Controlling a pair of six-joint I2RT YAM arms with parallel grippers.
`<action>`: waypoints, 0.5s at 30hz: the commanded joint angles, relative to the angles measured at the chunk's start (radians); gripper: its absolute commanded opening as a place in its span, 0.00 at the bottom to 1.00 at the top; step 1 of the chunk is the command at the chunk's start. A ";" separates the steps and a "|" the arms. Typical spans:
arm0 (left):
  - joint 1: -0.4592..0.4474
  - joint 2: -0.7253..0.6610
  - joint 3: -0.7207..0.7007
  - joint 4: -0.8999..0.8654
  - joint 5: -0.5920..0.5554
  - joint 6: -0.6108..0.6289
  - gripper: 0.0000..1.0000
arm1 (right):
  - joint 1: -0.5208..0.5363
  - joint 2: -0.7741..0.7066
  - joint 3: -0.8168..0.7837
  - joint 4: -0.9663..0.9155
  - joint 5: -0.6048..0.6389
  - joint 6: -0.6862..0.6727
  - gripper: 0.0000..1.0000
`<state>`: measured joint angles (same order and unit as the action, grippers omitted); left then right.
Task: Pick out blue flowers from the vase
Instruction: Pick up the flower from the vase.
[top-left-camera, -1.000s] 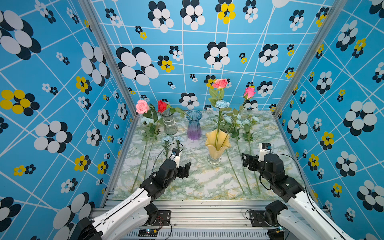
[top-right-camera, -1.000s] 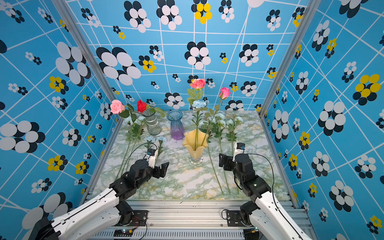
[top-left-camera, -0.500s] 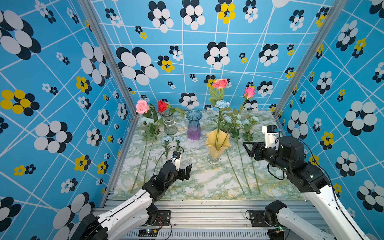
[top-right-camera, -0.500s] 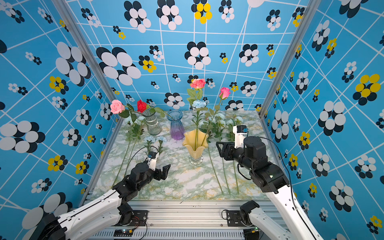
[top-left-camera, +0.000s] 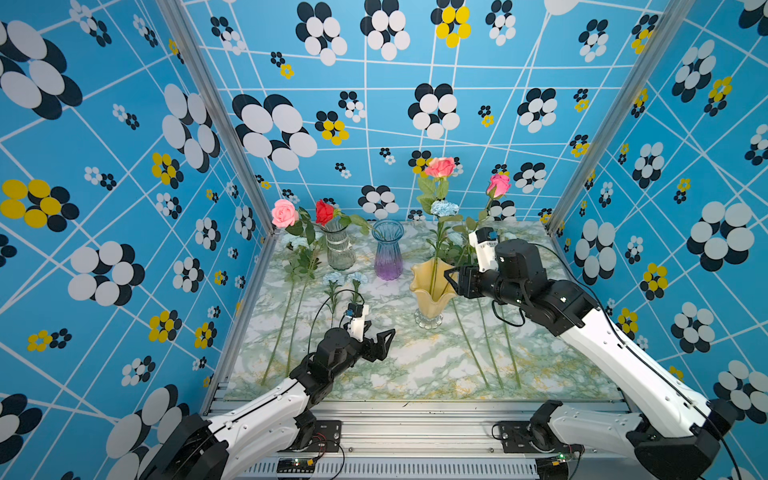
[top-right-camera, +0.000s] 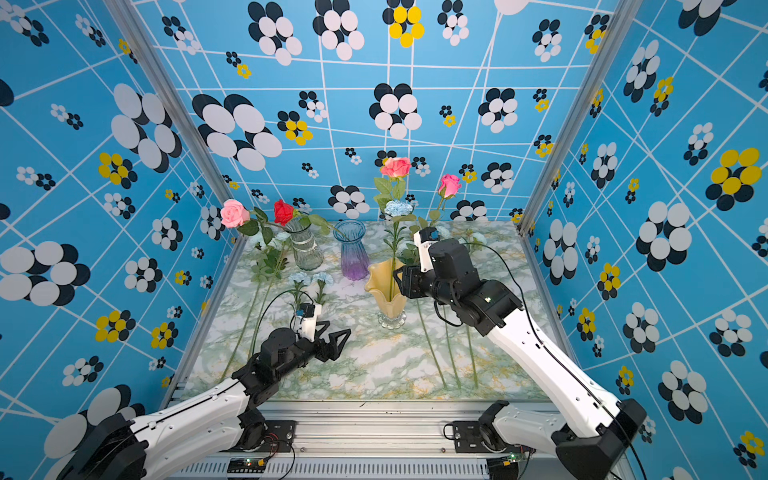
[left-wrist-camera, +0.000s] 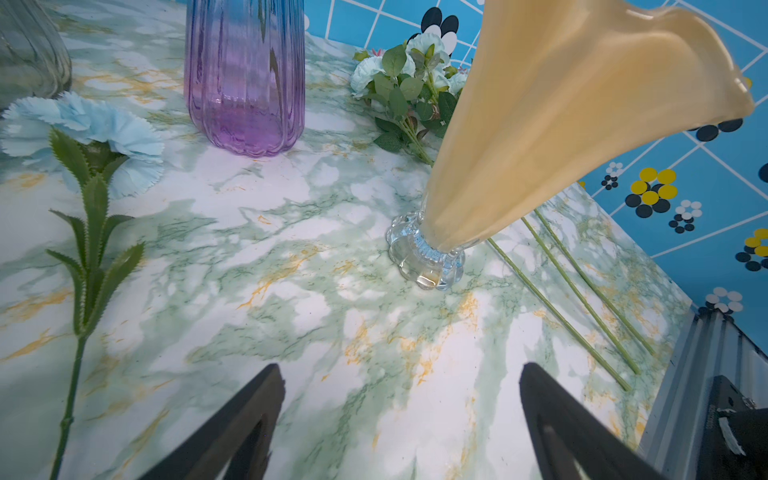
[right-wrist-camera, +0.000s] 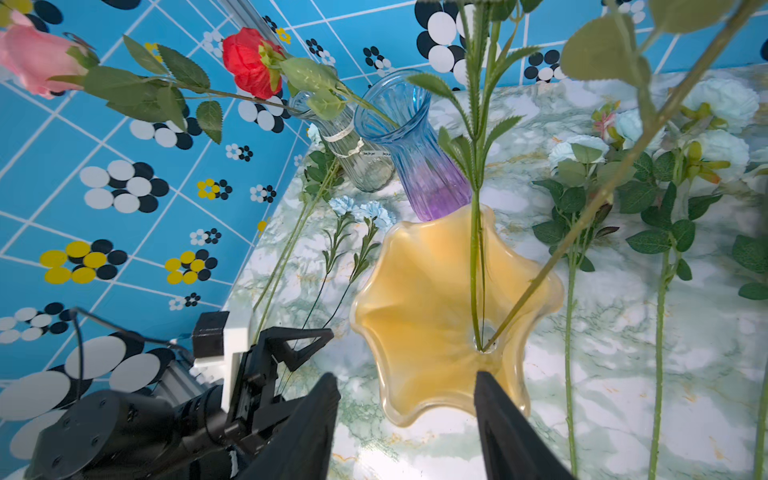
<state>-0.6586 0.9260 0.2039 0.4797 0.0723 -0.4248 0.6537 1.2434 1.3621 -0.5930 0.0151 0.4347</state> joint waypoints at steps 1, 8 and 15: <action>0.007 0.015 0.012 0.046 0.031 -0.006 0.91 | 0.004 0.070 0.087 -0.051 0.123 -0.046 0.49; 0.006 -0.009 0.001 0.040 0.023 -0.008 0.88 | 0.004 0.177 0.159 -0.047 0.169 -0.092 0.30; 0.007 -0.007 -0.004 0.051 0.015 -0.012 0.87 | -0.001 0.284 0.218 -0.065 0.162 -0.122 0.27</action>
<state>-0.6586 0.9268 0.2039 0.5022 0.0868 -0.4274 0.6540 1.4971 1.5463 -0.6254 0.1604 0.3393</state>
